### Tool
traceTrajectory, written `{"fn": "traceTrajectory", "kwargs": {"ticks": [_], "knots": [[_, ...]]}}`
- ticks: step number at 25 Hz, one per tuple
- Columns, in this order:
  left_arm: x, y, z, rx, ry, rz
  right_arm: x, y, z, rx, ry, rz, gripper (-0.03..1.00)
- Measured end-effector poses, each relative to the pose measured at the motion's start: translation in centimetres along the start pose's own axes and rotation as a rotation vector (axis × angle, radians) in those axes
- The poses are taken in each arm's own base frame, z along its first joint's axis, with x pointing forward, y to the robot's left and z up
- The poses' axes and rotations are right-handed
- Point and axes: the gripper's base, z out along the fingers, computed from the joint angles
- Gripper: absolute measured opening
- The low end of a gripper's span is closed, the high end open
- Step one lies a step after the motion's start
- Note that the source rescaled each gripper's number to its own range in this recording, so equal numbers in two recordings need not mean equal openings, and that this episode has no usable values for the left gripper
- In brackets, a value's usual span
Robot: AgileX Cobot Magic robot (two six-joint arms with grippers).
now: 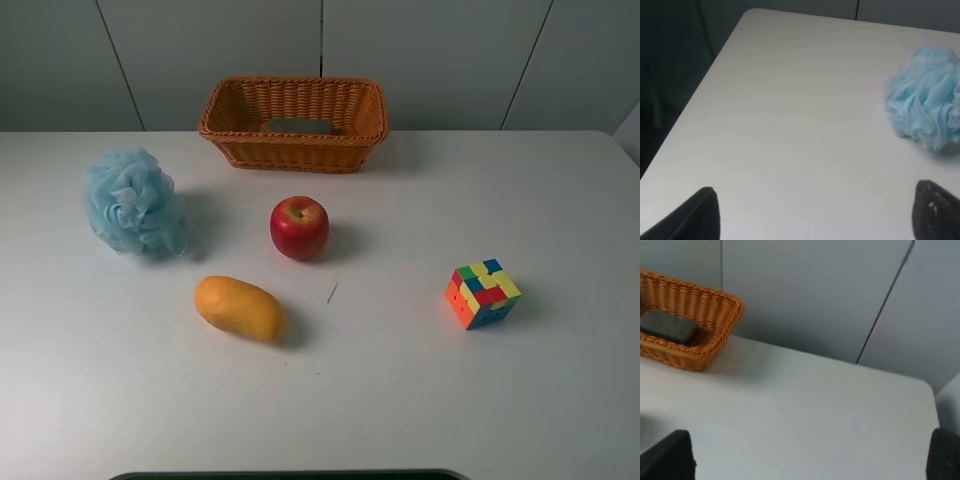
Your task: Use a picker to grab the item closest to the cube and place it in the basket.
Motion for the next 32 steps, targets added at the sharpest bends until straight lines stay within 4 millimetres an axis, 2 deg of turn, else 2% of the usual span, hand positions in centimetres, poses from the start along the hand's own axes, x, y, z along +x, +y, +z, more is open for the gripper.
{"fn": "traceTrajectory", "kwargs": {"ticks": [5, 11, 14, 21, 27, 32], "knots": [[0.0, 0.0, 0.0, 0.0, 0.0, 0.0, 5.0, 0.9, -0.8, 0.059, 0.05, 0.097, 1.0], [0.0, 0.0, 0.0, 0.0, 0.0, 0.0, 9.3, 1.7, -0.3, 0.094, 0.078, 0.173, 1.0], [0.0, 0.0, 0.0, 0.0, 0.0, 0.0, 10.7, 1.9, 0.2, 0.09, 0.096, 0.187, 1.0], [0.0, 0.0, 0.0, 0.0, 0.0, 0.0, 12.0, 1.8, 0.1, 0.06, 0.116, 0.167, 1.0], [0.0, 0.0, 0.0, 0.0, 0.0, 0.0, 12.7, 1.9, -1.2, 0.062, 0.025, 0.165, 1.0], [0.0, 0.0, 0.0, 0.0, 0.0, 0.0, 12.8, 1.9, -1.3, 0.065, 0.018, 0.17, 1.0]]}}
